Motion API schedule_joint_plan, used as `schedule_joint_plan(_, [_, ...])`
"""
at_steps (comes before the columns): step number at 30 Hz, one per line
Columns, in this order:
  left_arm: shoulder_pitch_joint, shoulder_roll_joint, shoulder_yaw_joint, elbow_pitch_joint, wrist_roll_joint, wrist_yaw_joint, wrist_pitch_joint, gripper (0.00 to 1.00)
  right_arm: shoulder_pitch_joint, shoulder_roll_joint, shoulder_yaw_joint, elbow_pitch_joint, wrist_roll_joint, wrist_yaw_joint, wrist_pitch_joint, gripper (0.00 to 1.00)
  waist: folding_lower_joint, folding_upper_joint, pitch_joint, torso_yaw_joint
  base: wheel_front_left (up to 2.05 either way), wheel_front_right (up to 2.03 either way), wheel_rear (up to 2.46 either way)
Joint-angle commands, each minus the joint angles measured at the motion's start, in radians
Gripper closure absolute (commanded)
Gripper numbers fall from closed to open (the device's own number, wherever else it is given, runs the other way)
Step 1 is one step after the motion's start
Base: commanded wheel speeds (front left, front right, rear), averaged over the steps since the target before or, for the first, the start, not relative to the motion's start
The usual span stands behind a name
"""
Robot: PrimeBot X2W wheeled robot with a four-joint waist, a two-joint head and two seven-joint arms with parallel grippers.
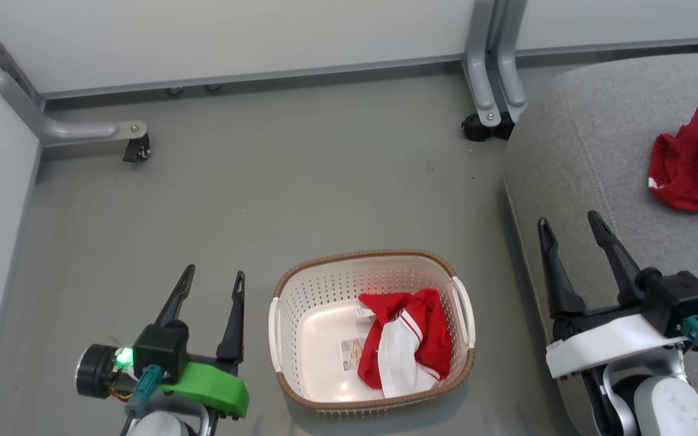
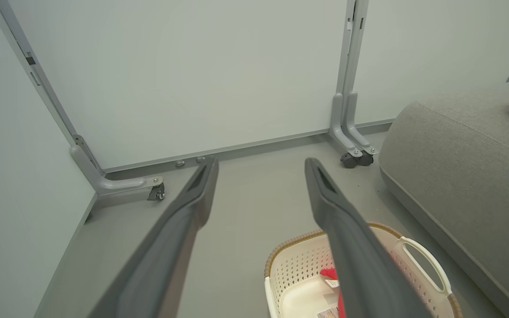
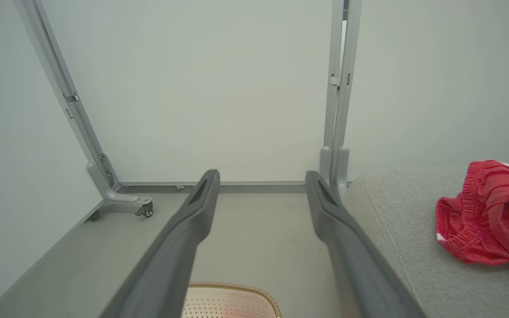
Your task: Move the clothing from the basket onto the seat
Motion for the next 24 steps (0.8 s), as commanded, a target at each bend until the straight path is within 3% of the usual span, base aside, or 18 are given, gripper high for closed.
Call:
schedule_joint_plan(1, [-0.035, -0.008, -0.012, 0.014, 0.012, -0.013, 0.0, 0.0, -0.025, -0.001, 0.001, -0.01, -0.003, 0.0, -0.006, 0.0, 0.0, -0.0001, 0.074, -0.03, 0.0, 0.0, 0.0])
schedule_joint_plan(11, [-0.263, -0.091, -0.144, 0.192, 0.072, -0.112, 0.0, 0.0, -0.168, -0.001, 0.019, -0.046, 0.01, 0.0, -0.052, 0.0, 0.0, -0.0001, 0.296, -0.112, 0.0, 0.0, 0.0])
schedule_joint_plan(24, [-0.537, -0.13, -0.29, 0.454, 0.115, -0.171, 0.014, 0.0, -0.306, 0.0, 0.025, -0.052, 0.056, 0.0, -0.15, 0.0, 0.0, -0.0001, 0.59, -0.254, 0.0, 0.0, 0.0])
